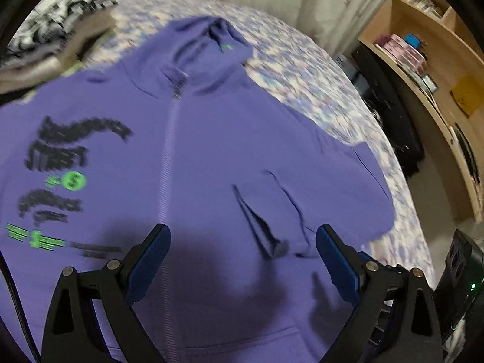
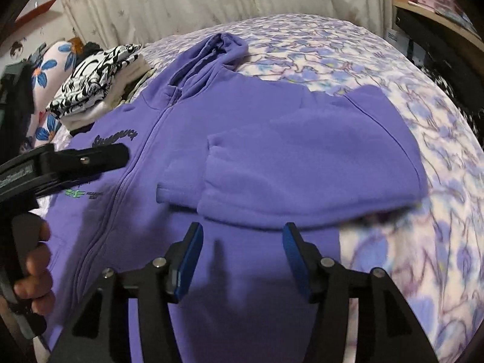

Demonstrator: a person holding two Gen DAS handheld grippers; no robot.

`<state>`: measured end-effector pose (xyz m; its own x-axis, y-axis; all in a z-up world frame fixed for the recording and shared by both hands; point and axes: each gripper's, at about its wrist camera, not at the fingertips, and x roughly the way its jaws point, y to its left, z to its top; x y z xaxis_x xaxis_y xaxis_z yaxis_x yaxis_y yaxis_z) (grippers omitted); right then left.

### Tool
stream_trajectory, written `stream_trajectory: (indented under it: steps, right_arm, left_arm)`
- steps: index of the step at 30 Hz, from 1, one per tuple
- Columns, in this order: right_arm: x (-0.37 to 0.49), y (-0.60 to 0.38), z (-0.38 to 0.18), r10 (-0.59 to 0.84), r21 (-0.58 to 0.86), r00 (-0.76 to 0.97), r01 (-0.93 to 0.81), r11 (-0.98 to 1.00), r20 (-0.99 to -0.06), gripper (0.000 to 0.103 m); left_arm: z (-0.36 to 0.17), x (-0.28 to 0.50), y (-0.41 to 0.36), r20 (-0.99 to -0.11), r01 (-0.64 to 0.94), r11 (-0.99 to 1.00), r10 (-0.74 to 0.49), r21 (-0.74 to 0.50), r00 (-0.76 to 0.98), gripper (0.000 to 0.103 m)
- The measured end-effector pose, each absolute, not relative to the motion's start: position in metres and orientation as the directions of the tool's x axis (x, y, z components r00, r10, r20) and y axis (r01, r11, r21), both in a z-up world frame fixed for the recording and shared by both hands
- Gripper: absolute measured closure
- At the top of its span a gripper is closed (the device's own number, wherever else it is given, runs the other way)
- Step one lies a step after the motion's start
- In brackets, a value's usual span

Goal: Fold large clothes

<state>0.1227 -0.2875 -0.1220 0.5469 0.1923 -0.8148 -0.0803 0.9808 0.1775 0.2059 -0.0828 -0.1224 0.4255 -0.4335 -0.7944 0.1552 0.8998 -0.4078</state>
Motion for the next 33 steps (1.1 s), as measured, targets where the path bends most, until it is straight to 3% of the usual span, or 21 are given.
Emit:
stream_trajectory:
  steps: [10,11,12,13,14,18,22,26,33]
  right_arm:
    - [0.101,-0.297,-0.127,0.232,0.25,0.551,-0.044,0.967,-0.802,0.048]
    - [0.1,-0.298,-0.127,0.232,0.25,0.551,-0.044,0.967,-0.801,0.048]
    - [0.099,-0.299,-0.127,0.231,0.25,0.552,-0.043,0.967,-0.801,0.048]
    - [0.098,-0.301,-0.127,0.229,0.249,0.554,-0.04,0.968,-0.801,0.048]
    - [0.098,-0.302,-0.126,0.227,0.248,0.555,-0.038,0.968,-0.8,0.048]
    - [0.095,-0.308,-0.122,0.213,0.245,0.569,-0.022,0.969,-0.794,0.048]
    - [0.091,-0.313,-0.117,0.2,0.236,0.584,-0.014,0.972,-0.787,0.048]
    - [0.09,-0.316,-0.113,0.19,0.23,0.591,-0.008,0.973,-0.784,0.048]
    - [0.095,-0.315,-0.115,0.164,0.196,0.575,-0.007,0.981,-0.802,0.048]
  left_arm:
    - [-0.162,0.222,-0.12,-0.812,0.148,0.857,-0.515,-0.493,0.275,0.007]
    - [-0.163,0.223,-0.124,-0.809,0.153,0.857,-0.516,-0.493,0.28,0.015]
    - [-0.161,0.224,-0.13,-0.803,0.165,0.851,-0.524,-0.498,0.283,0.042]
    - [-0.161,0.226,-0.134,-0.799,0.173,0.845,-0.535,-0.506,0.274,0.063]
    - [-0.161,0.229,-0.14,-0.8,0.178,0.836,-0.548,-0.518,0.244,0.096]
    - [-0.132,0.234,-0.149,-0.796,0.233,0.854,-0.519,-0.466,0.311,0.095]
    - [-0.069,0.23,-0.151,-0.746,0.347,0.894,-0.433,-0.284,0.506,0.095]
    - [-0.03,0.237,-0.131,-0.69,0.34,0.931,-0.333,-0.133,0.643,0.095]
    - [-0.053,0.271,-0.062,-0.731,0.173,0.983,-0.168,-0.07,0.662,0.094]
